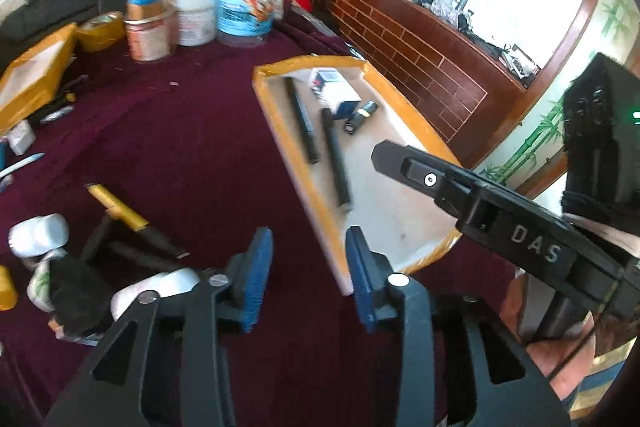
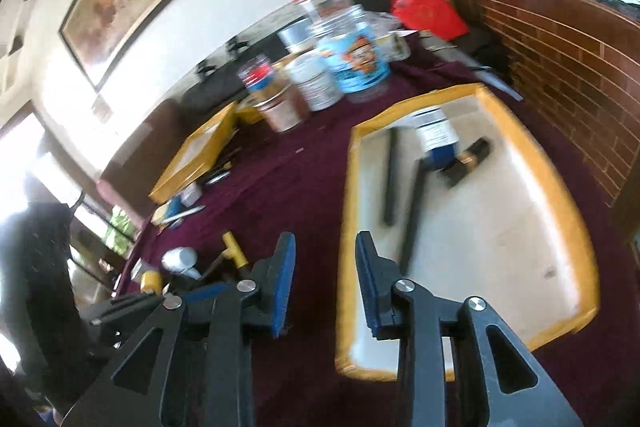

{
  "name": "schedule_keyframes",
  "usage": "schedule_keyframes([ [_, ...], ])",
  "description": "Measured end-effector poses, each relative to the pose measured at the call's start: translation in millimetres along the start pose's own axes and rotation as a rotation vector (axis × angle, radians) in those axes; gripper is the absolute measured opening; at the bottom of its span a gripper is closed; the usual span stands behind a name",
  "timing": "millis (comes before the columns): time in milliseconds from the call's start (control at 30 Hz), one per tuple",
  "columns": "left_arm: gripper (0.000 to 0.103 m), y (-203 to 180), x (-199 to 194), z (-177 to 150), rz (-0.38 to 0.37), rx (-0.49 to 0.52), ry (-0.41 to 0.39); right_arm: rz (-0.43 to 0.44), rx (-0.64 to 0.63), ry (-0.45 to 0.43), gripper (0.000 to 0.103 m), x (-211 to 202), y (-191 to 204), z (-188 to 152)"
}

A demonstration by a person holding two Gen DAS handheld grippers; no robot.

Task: Organize rigid objects
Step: 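Grasp the white square packet with the left gripper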

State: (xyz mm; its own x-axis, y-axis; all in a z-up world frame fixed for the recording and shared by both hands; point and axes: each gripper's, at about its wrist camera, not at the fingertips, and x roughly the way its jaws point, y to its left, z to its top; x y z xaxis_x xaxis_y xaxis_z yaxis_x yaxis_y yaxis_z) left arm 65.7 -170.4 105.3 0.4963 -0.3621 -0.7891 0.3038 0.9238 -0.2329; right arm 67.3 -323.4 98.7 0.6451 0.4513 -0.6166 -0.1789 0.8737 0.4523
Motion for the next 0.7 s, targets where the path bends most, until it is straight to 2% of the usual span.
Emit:
schedule_keyframes([
  [100,0.038,22,-27,-15,0.019,0.004,-0.047,0.031,-0.028,0.018,0.028,13,21,-16],
  [167,0.051,38,-43,-24,0.02,0.003,-0.07,0.055,-0.051,0.045,0.028,26,33,-27],
  [267,0.056,72,-71,-37,0.045,-0.023,-0.122,0.073,-0.079,0.084,0.028,49,46,-46],
  [333,0.057,104,-91,-46,0.101,-0.056,-0.158,0.088,-0.077,0.1,0.028,57,48,-54],
  [467,0.071,172,-124,-60,0.233,-0.147,-0.197,0.112,-0.056,0.109,0.028,66,43,-65],
  [567,0.071,229,-138,-68,0.357,-0.269,-0.217,0.106,-0.033,0.109,0.028,69,35,-68],
  [700,0.071,289,-132,-73,0.395,-0.408,-0.193,0.116,-0.018,0.115,0.028,75,28,-73],
])
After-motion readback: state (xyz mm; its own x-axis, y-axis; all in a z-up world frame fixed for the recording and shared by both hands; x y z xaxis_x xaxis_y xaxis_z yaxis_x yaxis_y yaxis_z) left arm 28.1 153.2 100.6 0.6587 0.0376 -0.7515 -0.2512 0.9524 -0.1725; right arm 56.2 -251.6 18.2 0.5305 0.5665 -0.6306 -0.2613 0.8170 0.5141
